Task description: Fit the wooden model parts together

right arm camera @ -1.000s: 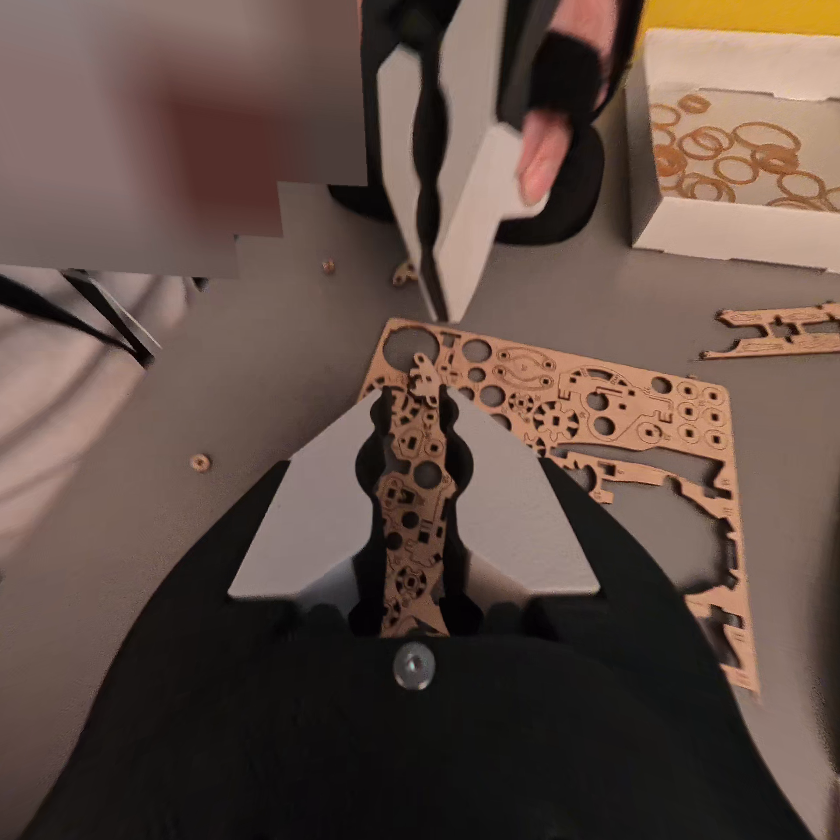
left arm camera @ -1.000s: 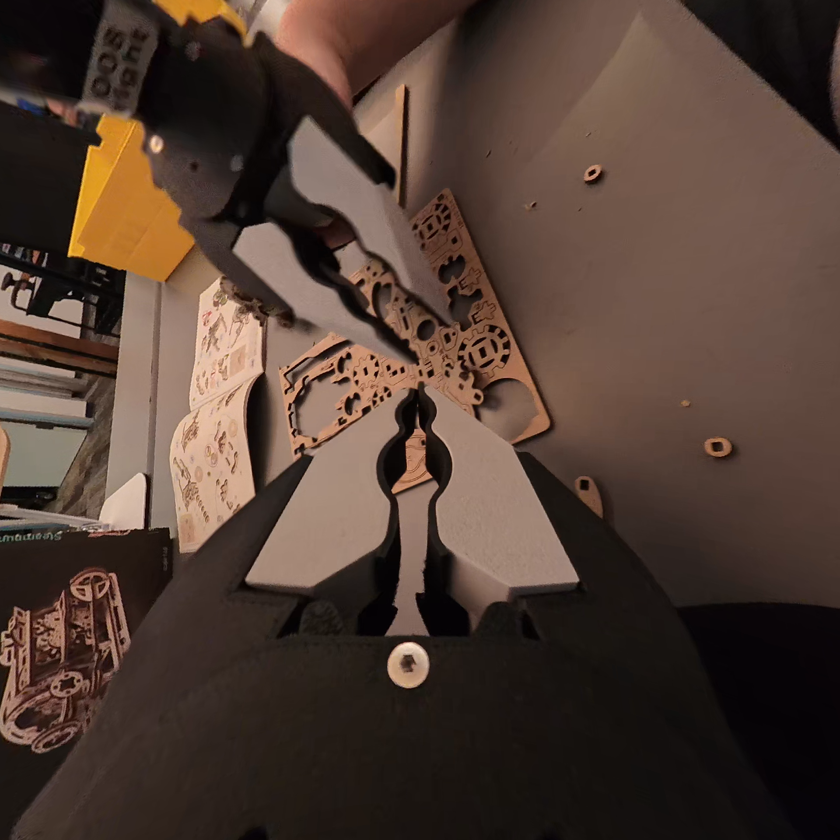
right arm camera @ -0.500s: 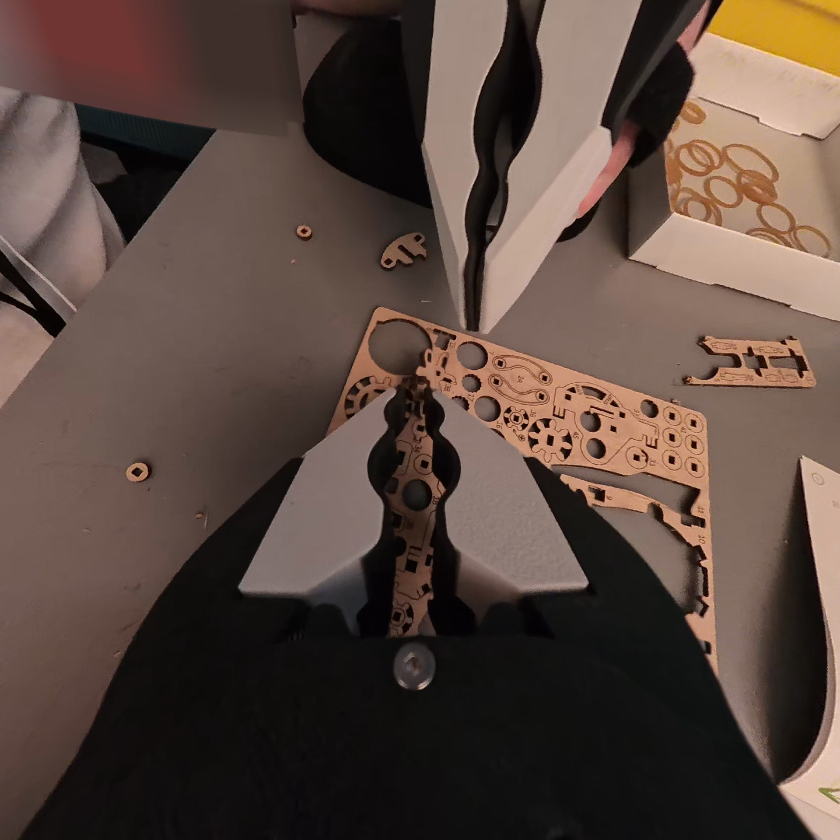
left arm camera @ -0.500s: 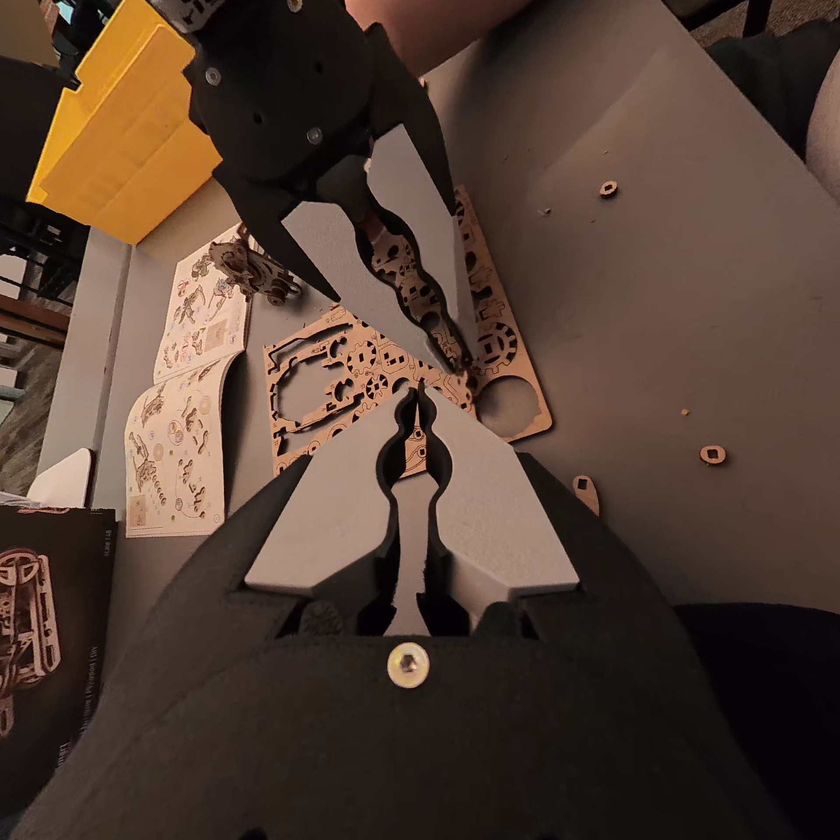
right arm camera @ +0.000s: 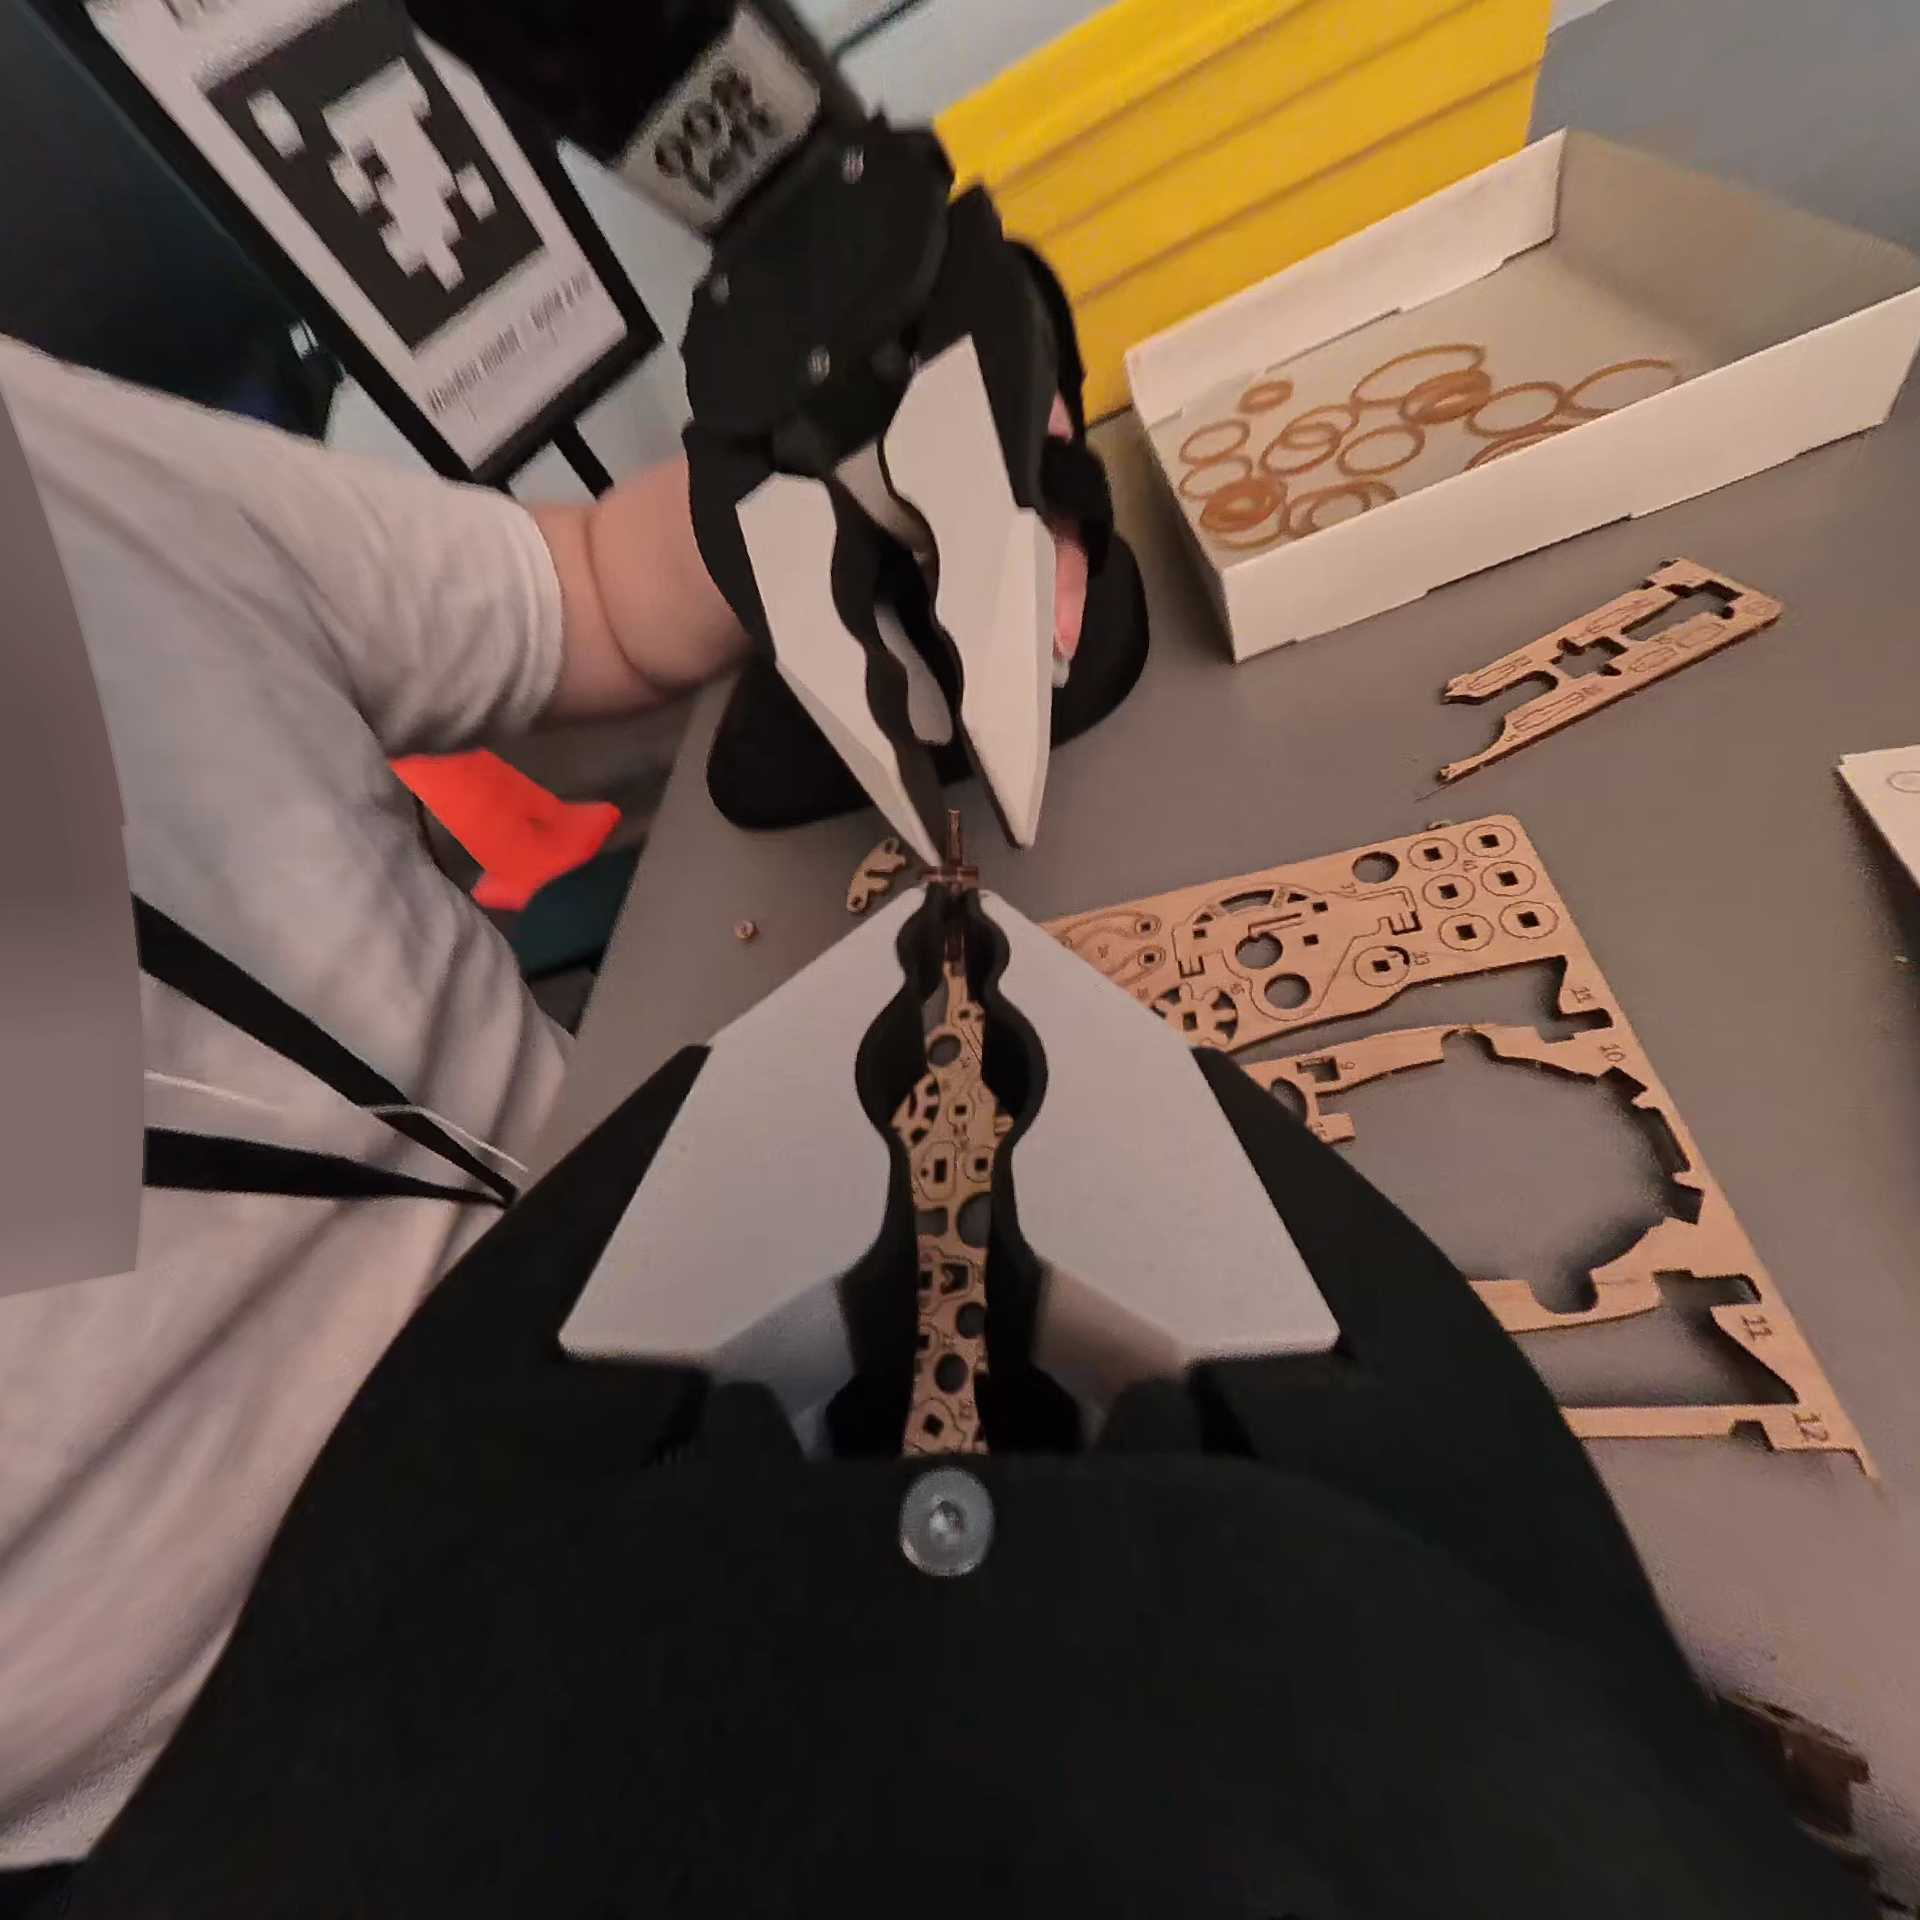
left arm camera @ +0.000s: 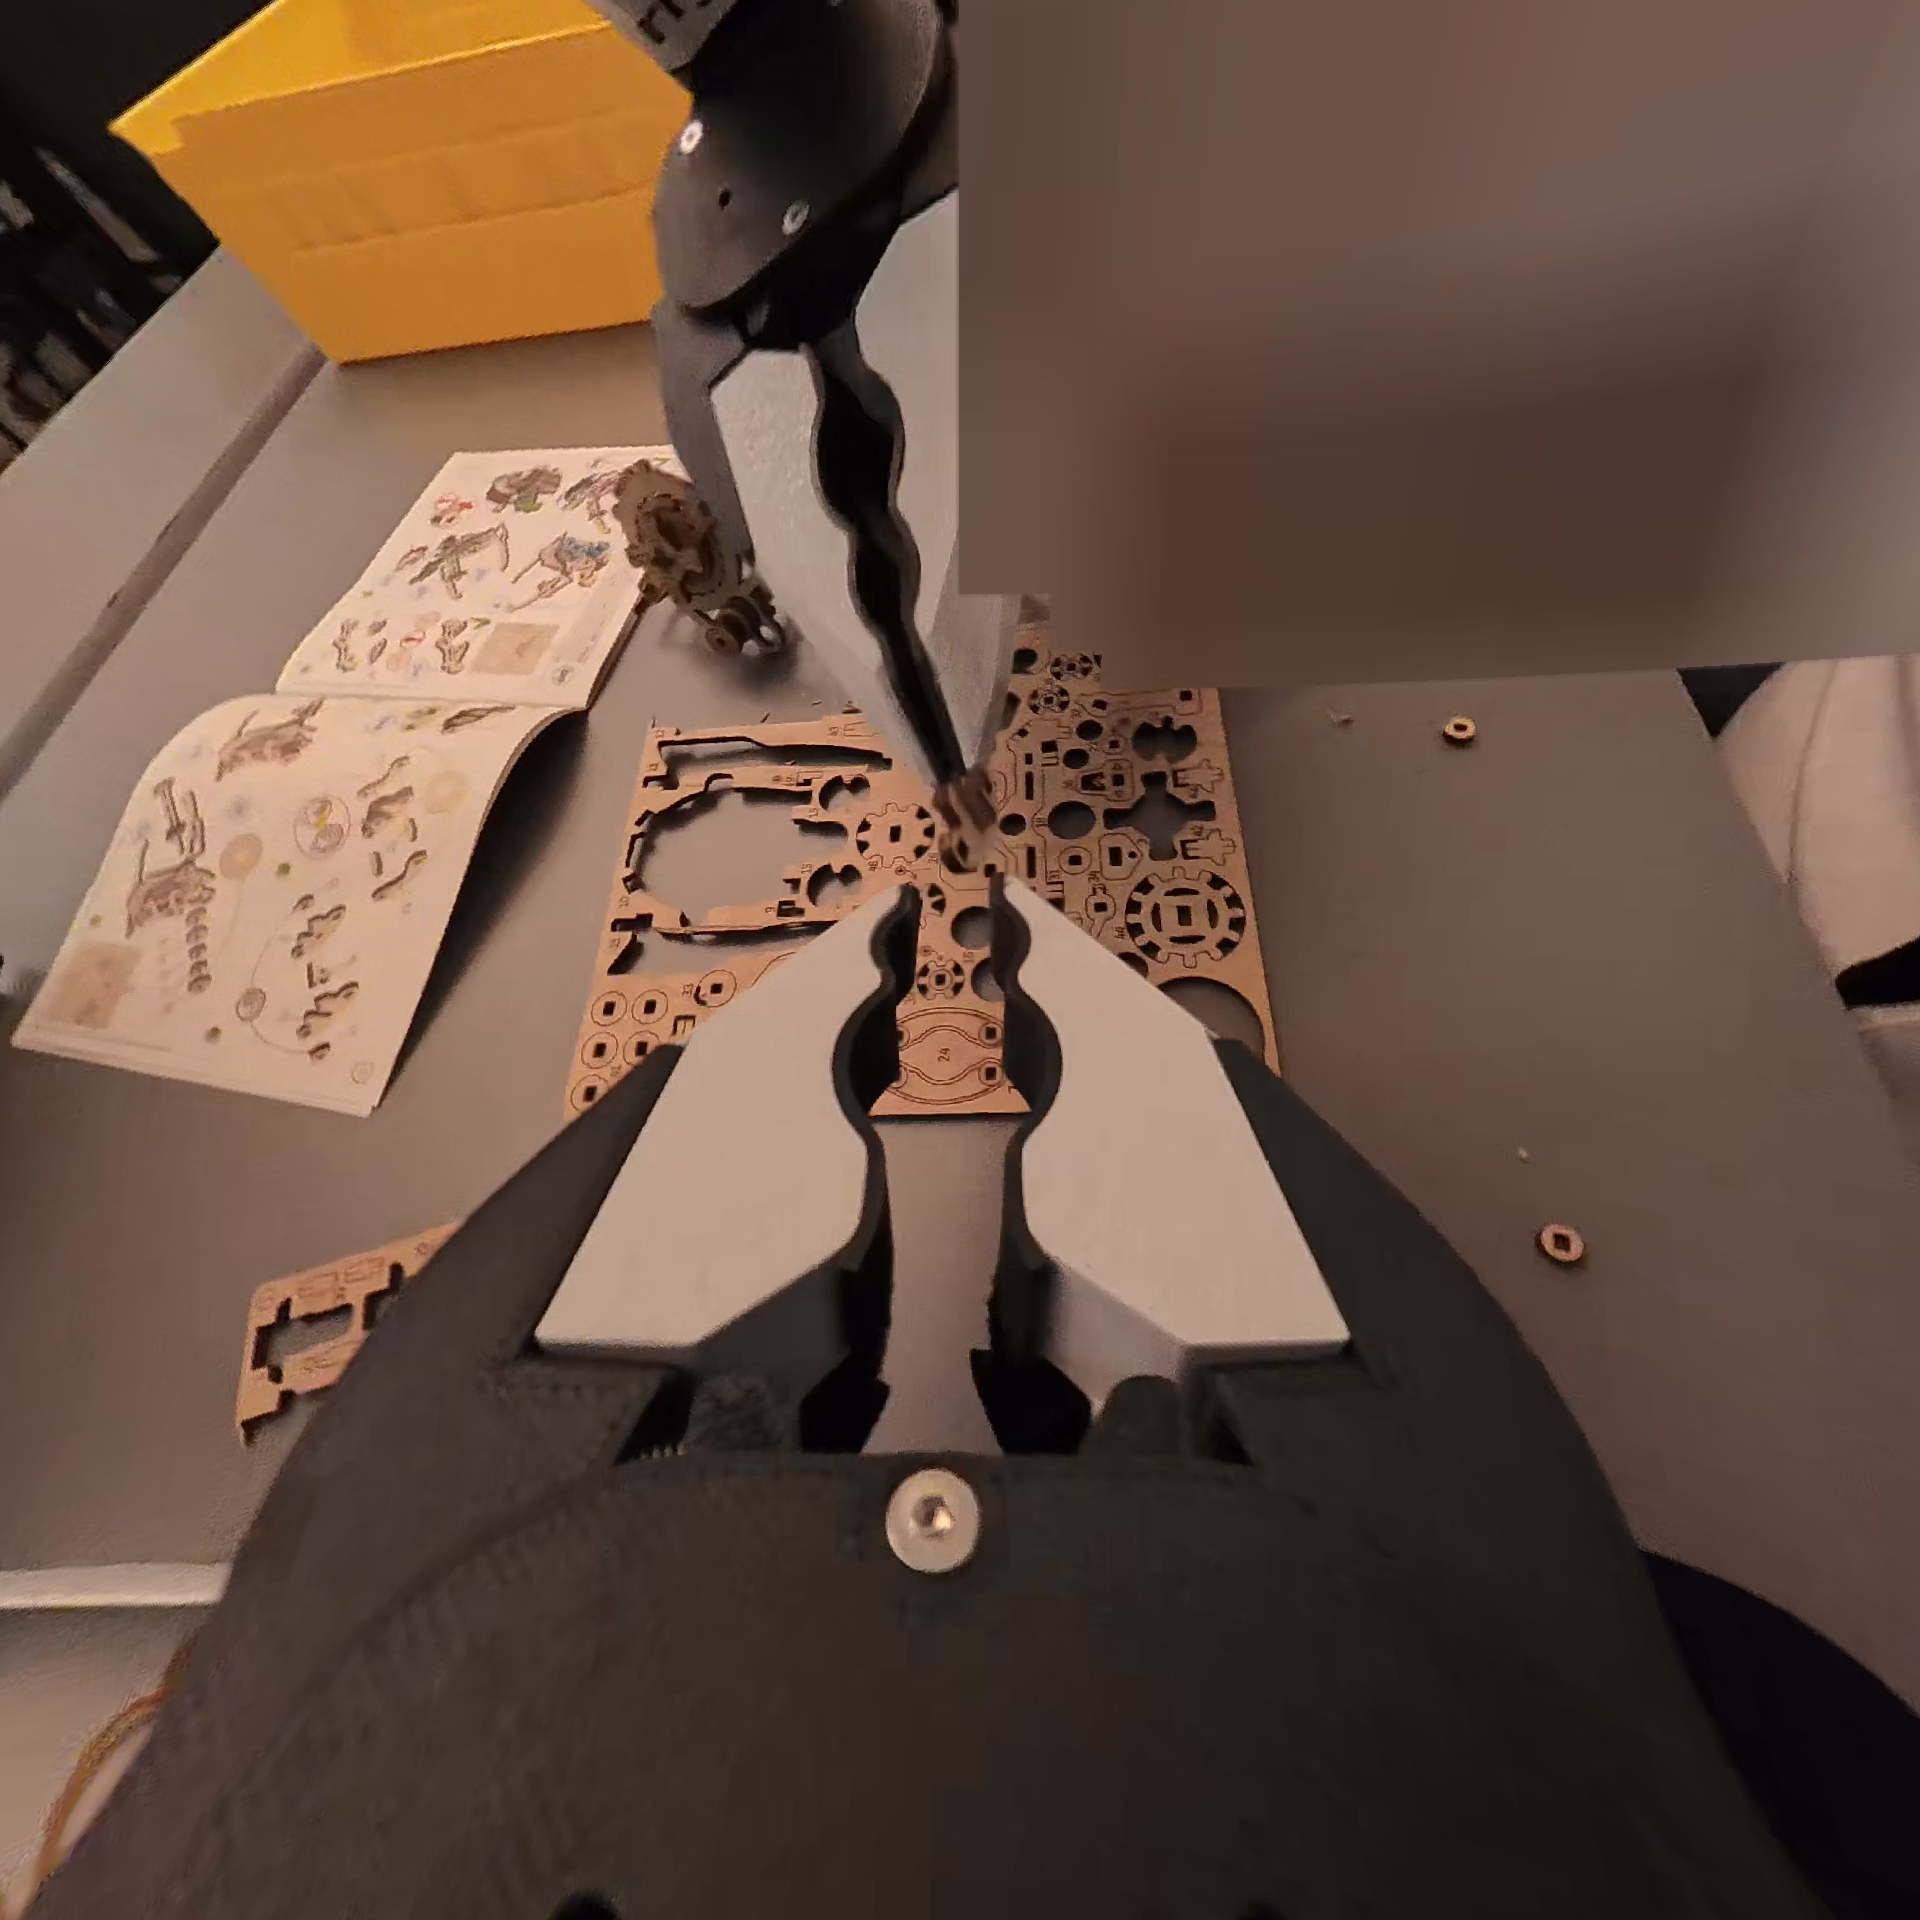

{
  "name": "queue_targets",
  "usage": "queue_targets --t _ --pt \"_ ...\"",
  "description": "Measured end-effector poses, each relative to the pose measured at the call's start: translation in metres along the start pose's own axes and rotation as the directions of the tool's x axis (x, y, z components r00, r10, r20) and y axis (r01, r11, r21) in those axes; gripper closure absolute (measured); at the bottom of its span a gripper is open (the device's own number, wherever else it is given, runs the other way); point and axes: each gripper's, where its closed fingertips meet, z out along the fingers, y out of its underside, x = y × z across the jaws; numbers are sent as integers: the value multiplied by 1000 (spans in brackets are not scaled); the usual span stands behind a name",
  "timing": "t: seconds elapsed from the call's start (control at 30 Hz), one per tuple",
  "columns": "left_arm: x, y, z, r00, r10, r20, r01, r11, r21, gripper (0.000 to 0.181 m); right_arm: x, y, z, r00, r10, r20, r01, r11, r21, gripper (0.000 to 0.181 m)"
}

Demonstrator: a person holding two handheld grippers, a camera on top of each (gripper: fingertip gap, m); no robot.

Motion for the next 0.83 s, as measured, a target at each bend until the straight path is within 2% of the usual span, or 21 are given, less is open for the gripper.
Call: queue_targets --t 0.07,0.2,0.4,0.53,0.63,0.67,0.77,0.83 --pt "-3 0 2 998 -55 -1 55 998 8 172 1 -7 -5 999 45 9 -46 998 37 181" --pt "-6 -7 3 979 -199 -41 201 978 58 165 4 -9 -8 997 81 4 -81 996 48 181" --pt "-7 -17 0 902 -387 -192 413 903 116 170 7 -6 -6 996 88 -25 -87 996 28 181" --pt "-8 -18 -2 891 -399 -217 431 893 131 180 3 -7 -4 996 79 -28 -79 997 22 181" --pt "-7 -23 -7 877 -407 -254 451 880 148 180 0 -12 -5 999 39 -30 -37 998 44 181" --pt "-7 -27 -10 865 -415 -283 470 867 165 180 -2 -18 -6 1000 10 -26 -8 997 78 180" --pt "-8 -42 -30 803 -427 -416 549 802 235 180 -5 -37 -17 996 -76 -52 85 975 203 162" --pt "-9 -56 -51 773 -373 -514 573 757 313 180 -8 -48 -28 991 -122 -53 132 949 286 162"
